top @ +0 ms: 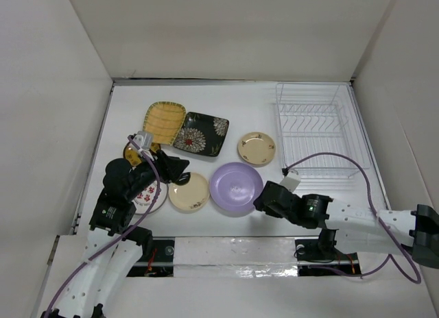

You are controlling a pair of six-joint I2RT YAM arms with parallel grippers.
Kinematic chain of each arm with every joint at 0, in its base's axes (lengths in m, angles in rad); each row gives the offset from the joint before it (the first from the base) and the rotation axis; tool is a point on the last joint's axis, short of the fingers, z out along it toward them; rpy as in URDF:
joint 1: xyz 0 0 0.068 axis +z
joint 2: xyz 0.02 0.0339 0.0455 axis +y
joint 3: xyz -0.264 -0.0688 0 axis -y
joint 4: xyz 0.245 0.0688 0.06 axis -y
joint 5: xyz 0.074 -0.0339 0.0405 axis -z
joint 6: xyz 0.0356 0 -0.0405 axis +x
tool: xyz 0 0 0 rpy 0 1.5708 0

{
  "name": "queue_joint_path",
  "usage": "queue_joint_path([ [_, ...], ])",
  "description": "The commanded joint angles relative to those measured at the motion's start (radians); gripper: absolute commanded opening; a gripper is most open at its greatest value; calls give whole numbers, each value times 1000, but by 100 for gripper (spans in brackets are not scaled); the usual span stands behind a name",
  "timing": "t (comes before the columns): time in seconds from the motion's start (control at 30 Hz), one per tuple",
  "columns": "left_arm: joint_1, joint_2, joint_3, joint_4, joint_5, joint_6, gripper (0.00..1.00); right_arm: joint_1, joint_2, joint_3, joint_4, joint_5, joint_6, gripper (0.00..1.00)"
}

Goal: Load the plates into the dish rack

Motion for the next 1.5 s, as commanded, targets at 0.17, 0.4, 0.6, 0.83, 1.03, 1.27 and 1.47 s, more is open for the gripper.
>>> queue_joint_path([
  [0.17, -38, -16, -3, 40, -25, 3, 43, -53, 138, -63, 190, 50, 107, 51],
  [0.4, -47, -19, -3, 39, -30, 2, 43, -87, 264, -73, 327, 55, 90, 46],
  [0.6, -47, -20, -3, 37, -33, 2, 44, -106, 340, -70, 339, 70, 117, 29],
  [0.83, -47, -19, -5, 40, -34, 0, 44, 38, 316, 37, 16, 231, 293, 5],
  [1.03, -47, -20, -7, 43, -28, 0, 44, 210, 290, 215, -439, 421, 510, 0],
  [1.27, -47, -43, -7, 43, -33, 2, 44, 140, 308, 548, -878, 714, 527, 0],
  [1.47, -57, -81, -8, 42, -48, 0, 43, -243, 293, 787, -749, 888, -29, 0],
])
